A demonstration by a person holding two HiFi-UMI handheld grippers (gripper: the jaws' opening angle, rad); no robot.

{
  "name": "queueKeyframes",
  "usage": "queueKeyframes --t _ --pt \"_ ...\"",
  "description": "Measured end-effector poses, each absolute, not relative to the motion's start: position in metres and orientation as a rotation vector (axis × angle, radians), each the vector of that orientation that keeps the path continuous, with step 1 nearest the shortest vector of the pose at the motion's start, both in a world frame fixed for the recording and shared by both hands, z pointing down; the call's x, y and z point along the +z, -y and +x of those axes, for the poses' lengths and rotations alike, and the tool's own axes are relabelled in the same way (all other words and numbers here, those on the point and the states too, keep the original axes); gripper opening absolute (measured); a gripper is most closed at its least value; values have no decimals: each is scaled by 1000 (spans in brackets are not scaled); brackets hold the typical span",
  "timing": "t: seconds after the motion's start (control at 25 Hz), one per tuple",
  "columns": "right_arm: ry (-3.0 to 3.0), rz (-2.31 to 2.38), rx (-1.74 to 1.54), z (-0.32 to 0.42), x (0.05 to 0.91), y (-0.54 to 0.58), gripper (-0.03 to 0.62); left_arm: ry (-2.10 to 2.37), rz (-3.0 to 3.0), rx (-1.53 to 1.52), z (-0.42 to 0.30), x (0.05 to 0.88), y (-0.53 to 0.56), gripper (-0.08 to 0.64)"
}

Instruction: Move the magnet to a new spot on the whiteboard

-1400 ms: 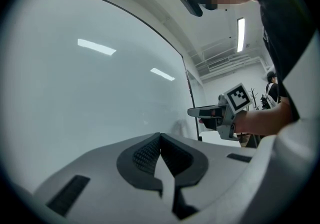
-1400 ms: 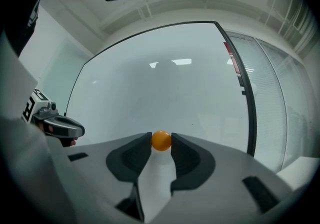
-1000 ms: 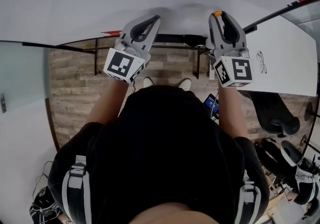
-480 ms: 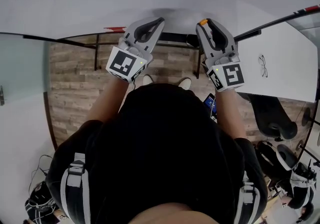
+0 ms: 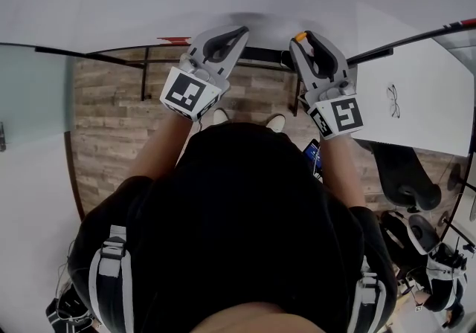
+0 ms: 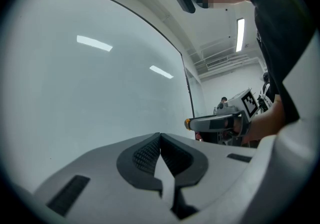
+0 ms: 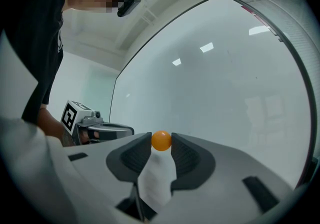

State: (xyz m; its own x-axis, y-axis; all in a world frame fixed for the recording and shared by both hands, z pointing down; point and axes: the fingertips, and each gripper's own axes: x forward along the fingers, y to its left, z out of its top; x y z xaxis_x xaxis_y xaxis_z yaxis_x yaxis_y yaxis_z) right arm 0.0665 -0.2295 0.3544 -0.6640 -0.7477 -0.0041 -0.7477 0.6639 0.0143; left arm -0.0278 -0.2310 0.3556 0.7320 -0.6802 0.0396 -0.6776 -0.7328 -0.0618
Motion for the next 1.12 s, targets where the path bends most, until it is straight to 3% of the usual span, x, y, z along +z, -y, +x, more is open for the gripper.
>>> queueKeyframes --t 1.12 --pt "2823 1363 -36 62 346 228 120 -1128 -2864 -68 -39 343 230 5"
